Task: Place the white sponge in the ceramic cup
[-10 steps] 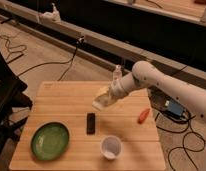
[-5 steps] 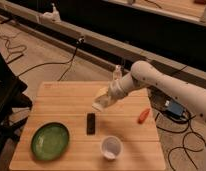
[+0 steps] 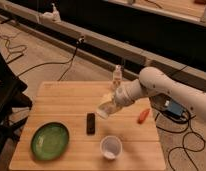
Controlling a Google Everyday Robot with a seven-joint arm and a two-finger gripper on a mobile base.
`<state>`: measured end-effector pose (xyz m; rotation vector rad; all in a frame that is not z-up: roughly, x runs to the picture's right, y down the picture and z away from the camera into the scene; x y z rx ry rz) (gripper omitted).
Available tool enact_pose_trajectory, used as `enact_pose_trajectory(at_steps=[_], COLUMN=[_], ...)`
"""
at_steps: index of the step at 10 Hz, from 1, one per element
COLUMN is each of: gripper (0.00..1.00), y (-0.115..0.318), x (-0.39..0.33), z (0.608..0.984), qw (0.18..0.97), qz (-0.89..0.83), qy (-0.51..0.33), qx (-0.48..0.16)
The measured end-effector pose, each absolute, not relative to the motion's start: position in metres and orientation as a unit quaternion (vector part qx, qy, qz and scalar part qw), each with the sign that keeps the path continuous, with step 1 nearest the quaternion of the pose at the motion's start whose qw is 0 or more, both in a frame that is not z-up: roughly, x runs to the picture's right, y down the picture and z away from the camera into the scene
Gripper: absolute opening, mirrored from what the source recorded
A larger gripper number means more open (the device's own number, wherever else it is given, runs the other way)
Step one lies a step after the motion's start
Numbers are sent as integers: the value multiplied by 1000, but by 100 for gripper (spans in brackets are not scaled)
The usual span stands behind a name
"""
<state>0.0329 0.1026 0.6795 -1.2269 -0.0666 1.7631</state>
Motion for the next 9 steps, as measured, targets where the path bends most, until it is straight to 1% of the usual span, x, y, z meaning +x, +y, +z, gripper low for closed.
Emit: enact_pose_trajectory(at_steps=[6,9], gripper=[0,0], y=[175,178], x=[48,48], z=[652,651], qw=[475,472], qz=[705,705], qy=[17,15], qx=[-526,-528])
